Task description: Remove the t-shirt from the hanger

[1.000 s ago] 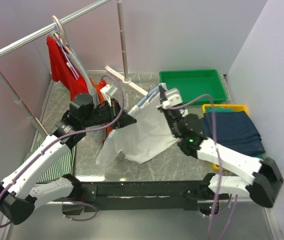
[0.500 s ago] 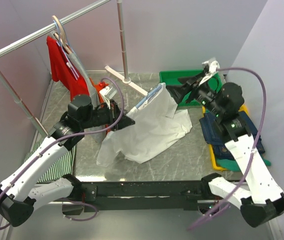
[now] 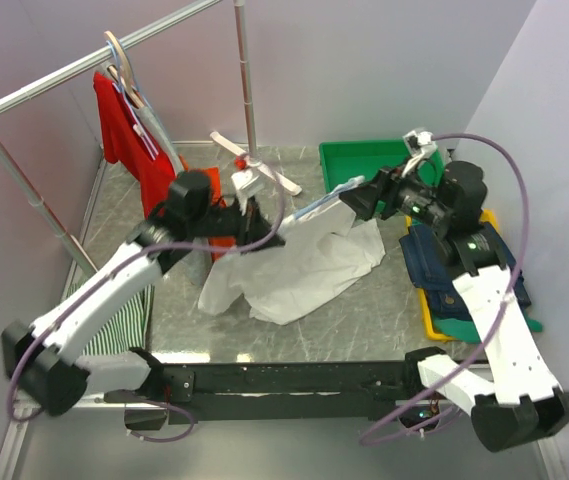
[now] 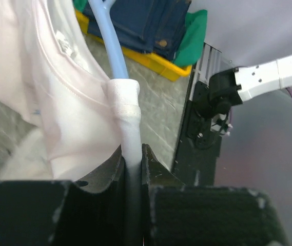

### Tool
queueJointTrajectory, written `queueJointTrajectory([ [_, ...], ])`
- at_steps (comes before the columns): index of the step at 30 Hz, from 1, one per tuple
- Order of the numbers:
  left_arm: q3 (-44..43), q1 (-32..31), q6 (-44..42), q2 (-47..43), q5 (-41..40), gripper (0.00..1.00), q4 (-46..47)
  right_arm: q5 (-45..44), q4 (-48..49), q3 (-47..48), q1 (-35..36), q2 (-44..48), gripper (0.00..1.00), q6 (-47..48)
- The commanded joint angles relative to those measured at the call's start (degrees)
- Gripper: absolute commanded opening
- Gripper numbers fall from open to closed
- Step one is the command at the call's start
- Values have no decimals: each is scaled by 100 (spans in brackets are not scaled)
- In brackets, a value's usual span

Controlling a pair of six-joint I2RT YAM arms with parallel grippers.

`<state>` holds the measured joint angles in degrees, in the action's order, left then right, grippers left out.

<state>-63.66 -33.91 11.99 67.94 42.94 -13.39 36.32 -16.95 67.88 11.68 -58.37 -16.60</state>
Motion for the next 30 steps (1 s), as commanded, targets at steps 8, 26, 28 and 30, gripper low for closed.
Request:
queueJointTrajectory([
  [8,-3996,701,-1137,2610,1120,1,-1420,-171,-299,1797,-579,-666,74,1421],
  [26,-3749,1211,-864,2135,2473,1,-1657,-1713,-505,1828,368,-1538,68,3216],
  [28,-3715,1211,-611,2170,2588,1,-1571,-1821,-301,1659,440,-1223,68,3120],
  [30,-3882,1220,-531,2267,2771,1,-1780,-1821,-151,1554,440,-1046,67,3014],
])
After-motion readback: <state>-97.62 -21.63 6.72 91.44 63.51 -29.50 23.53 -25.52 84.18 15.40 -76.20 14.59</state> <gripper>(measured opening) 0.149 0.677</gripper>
